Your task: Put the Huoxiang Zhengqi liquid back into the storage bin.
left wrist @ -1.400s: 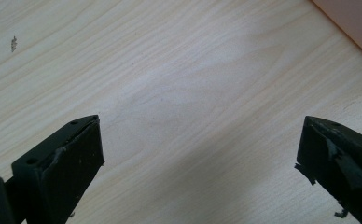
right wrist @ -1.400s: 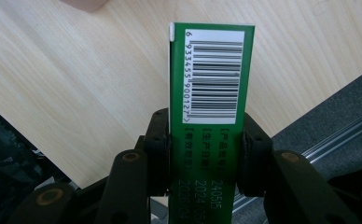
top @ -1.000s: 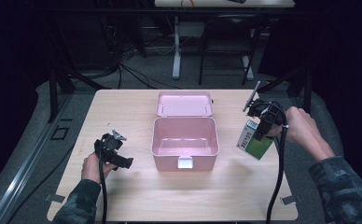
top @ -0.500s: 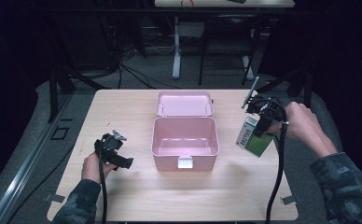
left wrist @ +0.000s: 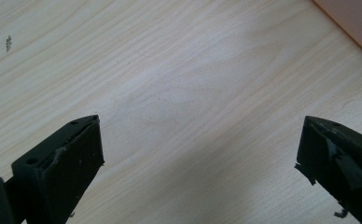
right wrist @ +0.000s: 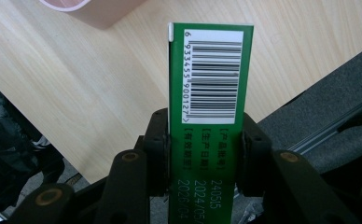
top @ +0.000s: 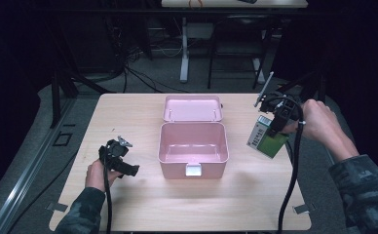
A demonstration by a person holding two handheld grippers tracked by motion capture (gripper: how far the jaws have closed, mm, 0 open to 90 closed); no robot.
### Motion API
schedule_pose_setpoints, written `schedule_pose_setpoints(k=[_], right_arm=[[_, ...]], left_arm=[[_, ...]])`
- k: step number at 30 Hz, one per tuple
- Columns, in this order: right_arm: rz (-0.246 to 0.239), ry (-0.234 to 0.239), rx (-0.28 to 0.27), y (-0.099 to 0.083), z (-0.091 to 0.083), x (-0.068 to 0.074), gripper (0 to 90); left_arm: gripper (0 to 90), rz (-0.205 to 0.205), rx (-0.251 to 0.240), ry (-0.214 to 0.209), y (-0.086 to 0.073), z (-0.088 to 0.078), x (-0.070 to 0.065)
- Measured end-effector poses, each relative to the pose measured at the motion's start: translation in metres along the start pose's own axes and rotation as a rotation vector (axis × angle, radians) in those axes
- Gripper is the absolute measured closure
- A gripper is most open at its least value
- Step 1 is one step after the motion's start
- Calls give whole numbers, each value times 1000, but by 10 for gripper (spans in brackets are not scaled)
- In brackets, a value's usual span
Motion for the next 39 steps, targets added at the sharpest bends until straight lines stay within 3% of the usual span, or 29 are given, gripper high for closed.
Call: schedule_pose_setpoints(k=[24, 39], right_arm=[[-21, -37, -11, 1, -38, 2, 629], [-67, -81, -14, 13, -57, 8, 629]], left_arm=[[3, 2, -1, -5, 1, 1, -1], [3, 6, 4, -8, 1, 2, -3]])
Point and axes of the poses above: each handheld gripper's, and its own axes: z roughly forward along the jaws, y roughly out of its top, x roughly to its left, the point moved 9 cm from there along z, roughly forward along the jaws, and after that the axes turned 14 degrees about x, right-handed, at the moved point
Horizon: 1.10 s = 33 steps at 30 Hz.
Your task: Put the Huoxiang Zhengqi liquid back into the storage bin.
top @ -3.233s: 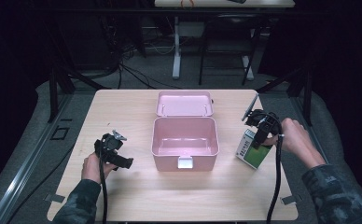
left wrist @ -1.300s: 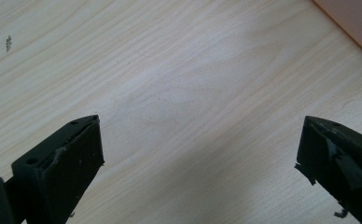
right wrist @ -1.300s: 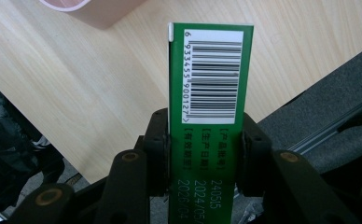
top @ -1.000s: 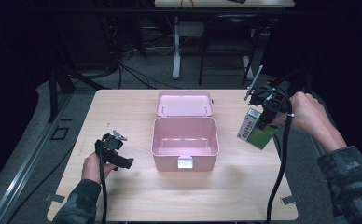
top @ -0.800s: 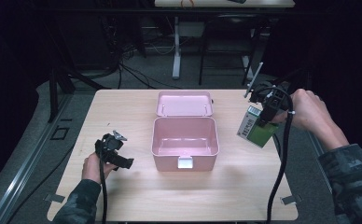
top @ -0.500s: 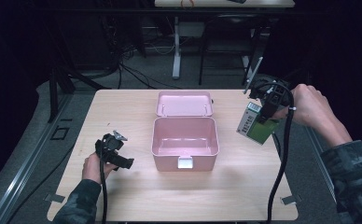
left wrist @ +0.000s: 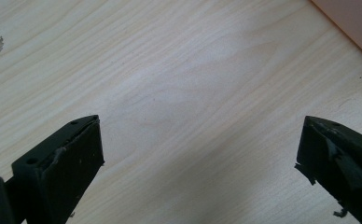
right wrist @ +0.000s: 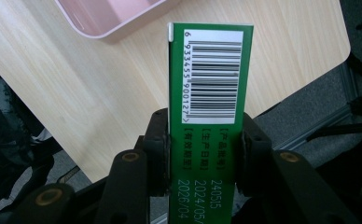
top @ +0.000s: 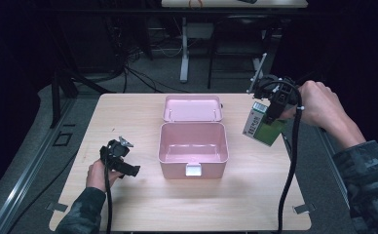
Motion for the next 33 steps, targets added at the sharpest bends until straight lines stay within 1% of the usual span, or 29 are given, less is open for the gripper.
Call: schedule_pose_setpoints(k=[7, 18, 33], right_arm=[[-19, -12, -1, 9, -6, 2, 629], [-58, -28, -28, 27, -21, 8, 629], [-104, -38, -40, 50, -30, 19, 629]], left_arm=[[3, 2, 3, -1, 0, 1, 0], [3, 5, 5, -5, 0, 1, 0], [3, 7, 6, -4, 0, 1, 0]])
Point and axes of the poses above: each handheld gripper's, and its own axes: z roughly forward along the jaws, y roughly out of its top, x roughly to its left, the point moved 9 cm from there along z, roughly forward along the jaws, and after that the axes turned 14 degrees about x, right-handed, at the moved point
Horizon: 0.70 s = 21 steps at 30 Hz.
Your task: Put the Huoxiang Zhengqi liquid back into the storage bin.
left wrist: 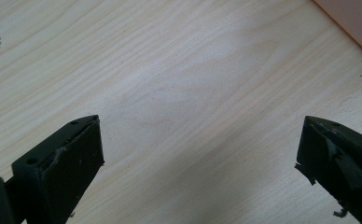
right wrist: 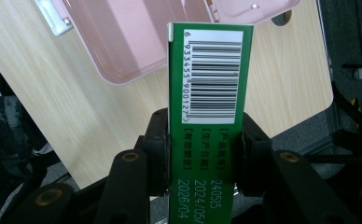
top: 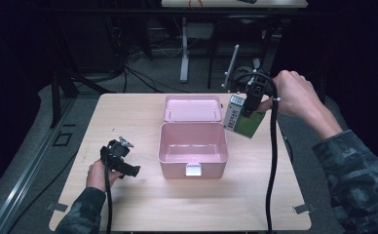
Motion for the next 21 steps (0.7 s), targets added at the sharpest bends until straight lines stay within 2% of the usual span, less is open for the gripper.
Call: schedule_pose_setpoints(k=[21], right_arm=[[-58, -13, -15, 29, -8, 8, 629]], left_arm=[[3, -2, -1, -2, 0, 0, 1]])
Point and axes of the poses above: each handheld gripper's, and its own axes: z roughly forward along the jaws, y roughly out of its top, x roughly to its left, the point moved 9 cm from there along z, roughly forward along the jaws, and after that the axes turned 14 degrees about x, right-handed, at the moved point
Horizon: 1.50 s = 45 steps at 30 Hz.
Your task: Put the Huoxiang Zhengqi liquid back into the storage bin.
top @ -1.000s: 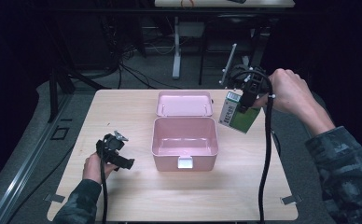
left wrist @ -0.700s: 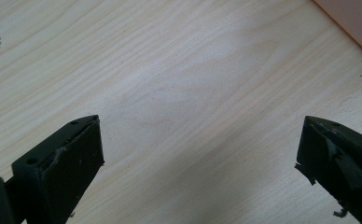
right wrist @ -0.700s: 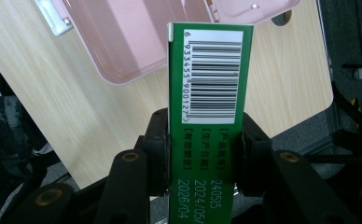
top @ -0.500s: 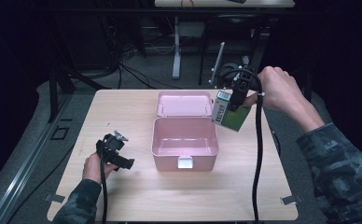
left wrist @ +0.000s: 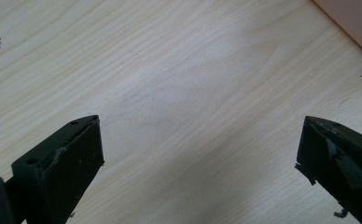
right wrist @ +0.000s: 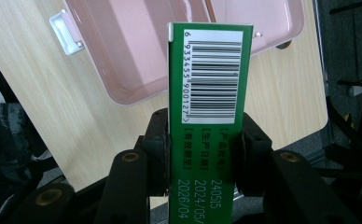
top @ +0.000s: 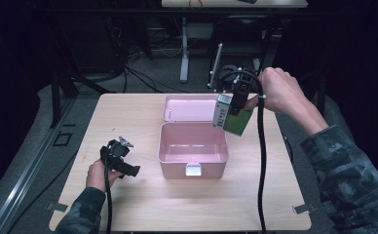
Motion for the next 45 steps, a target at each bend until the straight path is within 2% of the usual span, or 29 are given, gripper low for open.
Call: schedule_pose_setpoints(k=[12, 25, 45], right_arm=[[-29, -14, -8, 14, -3, 5, 629], [-64, -6, -28, 30, -3, 13, 629], [-125, 26, -42, 49, 13, 27, 629]], left_arm=[[3, -1, -4, 1, 0, 0, 1], [3, -1, -3, 1, 0, -1, 0], [3, 6, -4, 0, 1, -1, -1]])
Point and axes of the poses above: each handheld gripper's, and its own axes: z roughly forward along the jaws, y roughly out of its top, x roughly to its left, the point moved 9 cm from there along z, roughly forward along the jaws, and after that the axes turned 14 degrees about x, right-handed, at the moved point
